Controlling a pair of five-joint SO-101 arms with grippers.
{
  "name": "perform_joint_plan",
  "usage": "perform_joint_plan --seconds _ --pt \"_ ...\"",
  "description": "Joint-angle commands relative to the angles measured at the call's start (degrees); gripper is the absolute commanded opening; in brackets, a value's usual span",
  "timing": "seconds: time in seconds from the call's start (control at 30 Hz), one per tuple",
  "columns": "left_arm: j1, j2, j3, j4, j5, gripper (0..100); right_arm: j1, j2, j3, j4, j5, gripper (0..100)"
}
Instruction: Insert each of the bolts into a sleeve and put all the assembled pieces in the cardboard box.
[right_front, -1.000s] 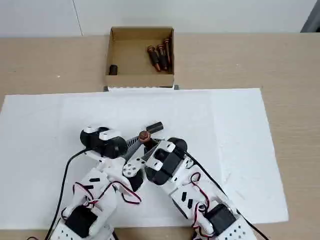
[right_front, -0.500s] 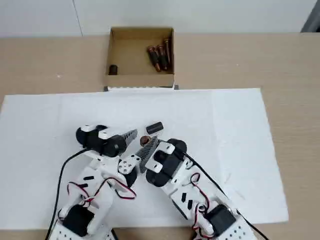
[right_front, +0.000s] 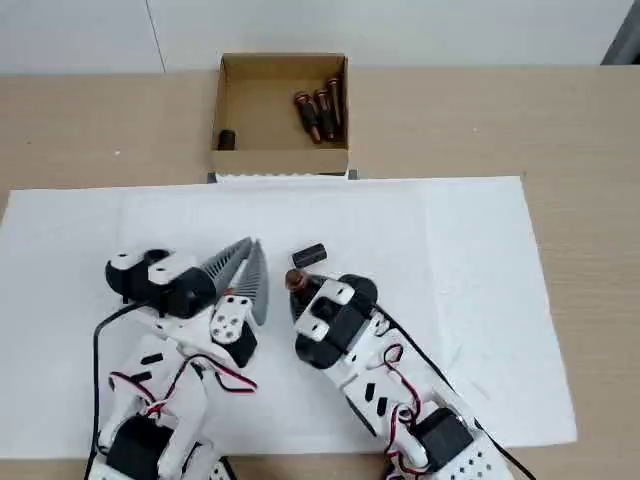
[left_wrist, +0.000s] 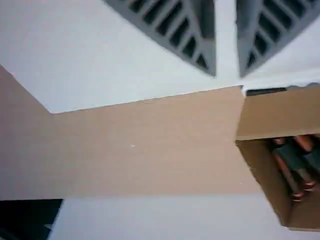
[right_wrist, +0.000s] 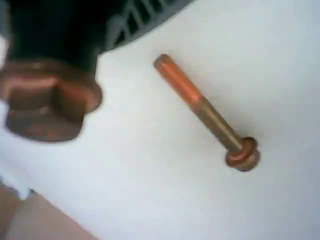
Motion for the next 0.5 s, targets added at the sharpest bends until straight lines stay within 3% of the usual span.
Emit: perform_joint_plan --seconds 0.0,0.2,0.47 --pt "-4.7 -0.3 -0.7 -0.1 0.2 1 3.7 -0.4 -2.4 -1.2 -4.4 0.4" --pt "-10.4 -0.4 7.5 -0.3 -5.0 1 8.3 -0.2 -6.4 -1.1 -6.2 0.4" --pt "-11.7 -0.4 15.7 -0.1 -9.4 1 9.0 6.6 -13.2 -1.8 -3.5 0.4"
